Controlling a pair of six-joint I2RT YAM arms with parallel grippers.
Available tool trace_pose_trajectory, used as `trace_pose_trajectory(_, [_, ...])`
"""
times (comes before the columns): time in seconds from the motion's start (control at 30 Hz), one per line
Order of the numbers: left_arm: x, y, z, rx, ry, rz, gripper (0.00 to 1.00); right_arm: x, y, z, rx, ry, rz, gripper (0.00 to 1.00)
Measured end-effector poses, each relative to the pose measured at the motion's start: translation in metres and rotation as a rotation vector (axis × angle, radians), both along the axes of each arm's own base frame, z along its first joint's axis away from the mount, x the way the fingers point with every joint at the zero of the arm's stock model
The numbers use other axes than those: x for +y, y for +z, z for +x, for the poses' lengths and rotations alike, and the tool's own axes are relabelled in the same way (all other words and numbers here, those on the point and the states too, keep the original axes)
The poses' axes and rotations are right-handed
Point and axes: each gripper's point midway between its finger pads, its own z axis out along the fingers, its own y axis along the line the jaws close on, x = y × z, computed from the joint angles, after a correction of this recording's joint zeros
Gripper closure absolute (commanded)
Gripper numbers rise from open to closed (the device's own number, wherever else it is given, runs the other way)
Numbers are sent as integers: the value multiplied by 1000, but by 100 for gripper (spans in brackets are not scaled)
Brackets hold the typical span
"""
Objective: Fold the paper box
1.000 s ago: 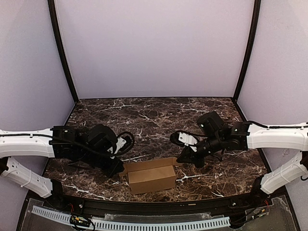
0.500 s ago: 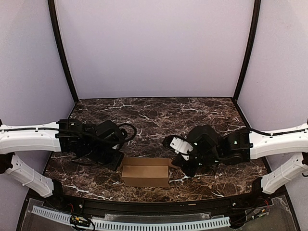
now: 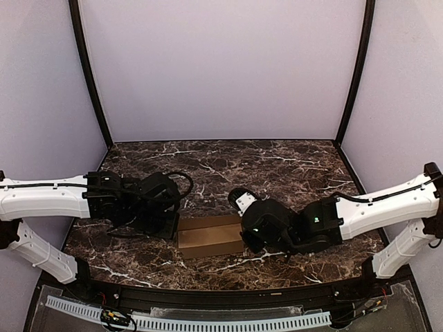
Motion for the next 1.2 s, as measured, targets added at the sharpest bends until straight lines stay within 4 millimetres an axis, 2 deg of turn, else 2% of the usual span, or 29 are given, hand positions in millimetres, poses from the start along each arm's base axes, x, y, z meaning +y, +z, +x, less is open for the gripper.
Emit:
trace_pose_trajectory(0.27, [2, -2, 4, -5, 89, -32, 99, 11, 8, 13, -25, -110, 51, 100])
trace_pose_trajectory(0.77, [5, -5, 16, -47, 192, -58, 99, 17, -7, 11, 22, -142, 68, 100])
trace_pose_trajectory(1.2, [-2, -10, 22, -65, 217, -86, 99, 14, -13, 15, 39, -222, 112, 100])
